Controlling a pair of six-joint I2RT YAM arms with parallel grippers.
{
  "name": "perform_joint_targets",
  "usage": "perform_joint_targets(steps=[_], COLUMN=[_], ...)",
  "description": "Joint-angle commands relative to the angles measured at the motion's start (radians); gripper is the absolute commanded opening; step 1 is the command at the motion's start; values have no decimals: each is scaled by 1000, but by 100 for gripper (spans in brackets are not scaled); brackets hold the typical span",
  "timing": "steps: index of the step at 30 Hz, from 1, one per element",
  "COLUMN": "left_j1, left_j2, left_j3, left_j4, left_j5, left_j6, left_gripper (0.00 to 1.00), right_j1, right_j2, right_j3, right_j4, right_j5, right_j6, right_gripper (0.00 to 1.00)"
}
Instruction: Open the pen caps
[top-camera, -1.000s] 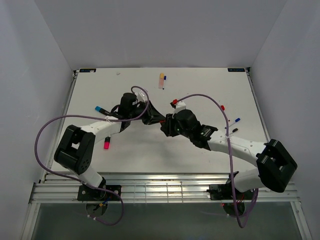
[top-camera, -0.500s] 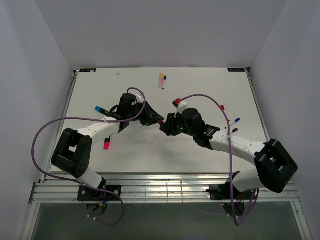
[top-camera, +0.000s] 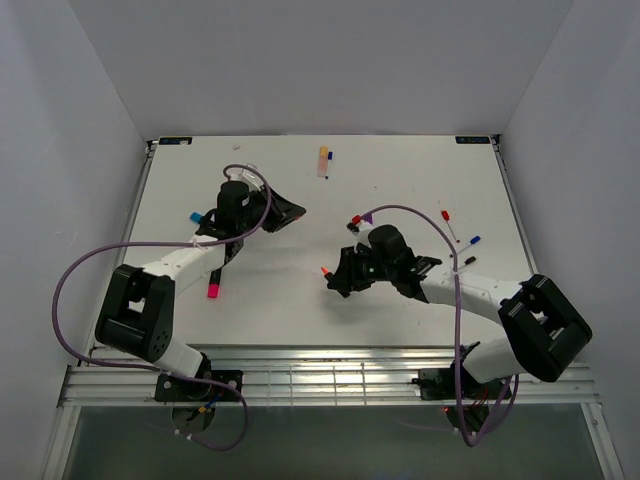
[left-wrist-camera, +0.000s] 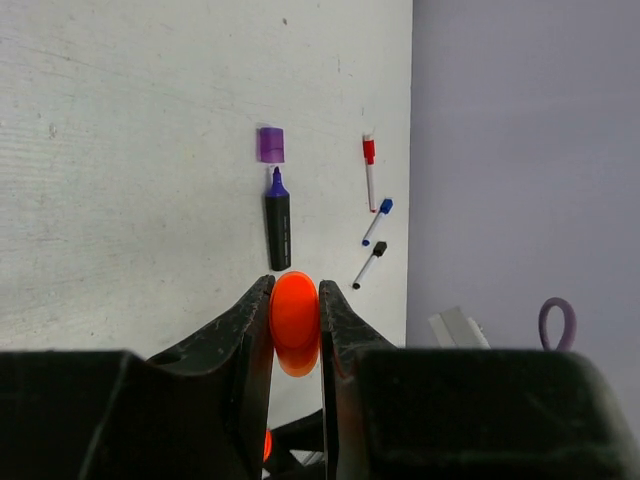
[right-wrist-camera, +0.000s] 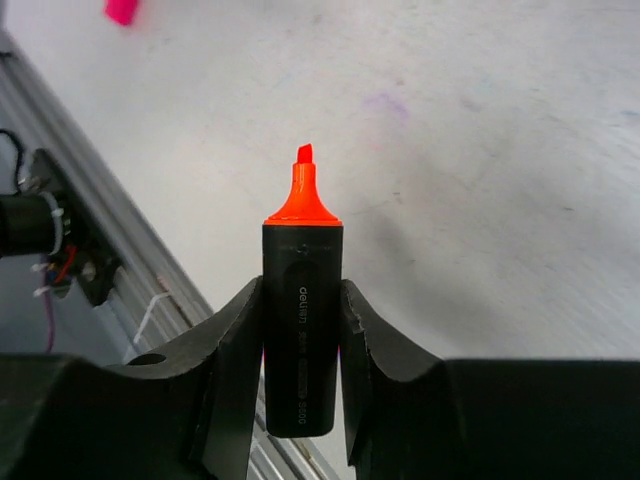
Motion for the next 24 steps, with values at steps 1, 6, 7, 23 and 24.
perform_joint_targets(steps=[1,6,7,23,24], left_j1=[-5,-5,-5,-17,-18], left_j2=[-17,-5,4,210,213], left_j3=[27,39,65,195,197], left_j4=[-48,-59,-66,-106,-105], left_j5=[-38,-31,-20,150,153], left_j6=[31,91,103,207,207], left_gripper=[0,0,0,0,0], right_j1=[-7,-5,-7,-30,-31], right_j2=[9,98,138,399,409], right_j3=[117,234,251,427,430], right_j4=[-158,-294,-301,-374,-374], right_j5=[274,561,581,780,782], right_j6=[-34,-52,-58,-68,-74], right_gripper=[8,8,8,9,9])
